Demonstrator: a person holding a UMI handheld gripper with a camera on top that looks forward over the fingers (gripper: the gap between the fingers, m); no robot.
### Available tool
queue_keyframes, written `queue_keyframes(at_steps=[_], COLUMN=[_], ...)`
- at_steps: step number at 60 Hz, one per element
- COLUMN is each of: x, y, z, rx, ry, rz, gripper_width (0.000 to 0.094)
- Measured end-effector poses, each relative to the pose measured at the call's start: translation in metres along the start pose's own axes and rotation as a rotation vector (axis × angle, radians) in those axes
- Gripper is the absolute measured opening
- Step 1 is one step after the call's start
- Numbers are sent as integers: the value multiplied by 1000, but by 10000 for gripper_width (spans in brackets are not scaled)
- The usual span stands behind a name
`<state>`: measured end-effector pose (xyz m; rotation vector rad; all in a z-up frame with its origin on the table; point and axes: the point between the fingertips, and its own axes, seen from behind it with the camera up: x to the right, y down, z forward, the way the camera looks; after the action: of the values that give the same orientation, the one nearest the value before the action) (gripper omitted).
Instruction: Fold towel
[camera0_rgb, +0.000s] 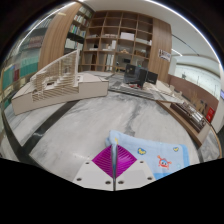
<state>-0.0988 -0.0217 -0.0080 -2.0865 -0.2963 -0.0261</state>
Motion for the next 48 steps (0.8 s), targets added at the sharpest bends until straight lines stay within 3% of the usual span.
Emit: queue_keyframes(at_steps=[7, 17, 29, 39, 41, 42, 45, 48], x=[12, 85, 181, 210, 212, 210, 219, 229], y=[-18, -45, -9, 29, 37, 40, 47, 46], z=[-15, -53, -58, -48, -47, -48, -49, -53], rx=[28, 99, 38, -31, -51, -61, -64, -40], ry=[-39, 19, 125, 159, 156, 151, 160, 176], rz=[113, 184, 236, 282, 292, 298, 319, 321], gripper_width=[8, 7, 8, 35, 90, 206, 377, 605])
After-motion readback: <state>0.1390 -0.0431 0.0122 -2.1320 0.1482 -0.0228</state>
